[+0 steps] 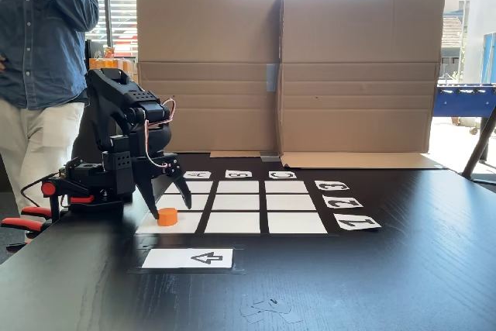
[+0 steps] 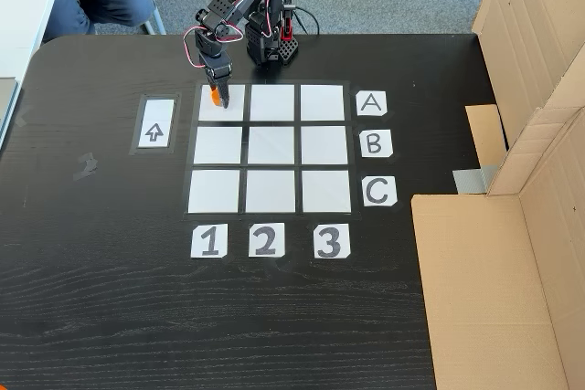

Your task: Pick up the round, orange token and place it in the grid on square A1.

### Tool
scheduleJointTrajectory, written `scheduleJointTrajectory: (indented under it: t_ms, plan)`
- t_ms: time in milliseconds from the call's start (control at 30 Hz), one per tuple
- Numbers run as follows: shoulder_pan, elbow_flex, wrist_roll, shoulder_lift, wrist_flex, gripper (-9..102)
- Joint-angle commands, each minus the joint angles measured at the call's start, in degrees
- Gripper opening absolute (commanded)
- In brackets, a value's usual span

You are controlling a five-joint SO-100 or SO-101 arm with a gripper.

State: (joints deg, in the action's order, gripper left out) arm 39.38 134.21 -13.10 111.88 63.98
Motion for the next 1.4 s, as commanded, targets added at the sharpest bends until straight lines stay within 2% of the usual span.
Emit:
scheduleJointTrajectory:
  t_ms: [0,700,1167,1367]
  plan:
    - [0.53,-1.14,0.26,3.08,-0.18,31]
    - [7.82,-10.02,0.44,25.58,1.23,31]
    - [23.38,-12.57,3.43,42.01,1.85,30]
    - [31.46,-12.13,3.43,51.24,7.21,28]
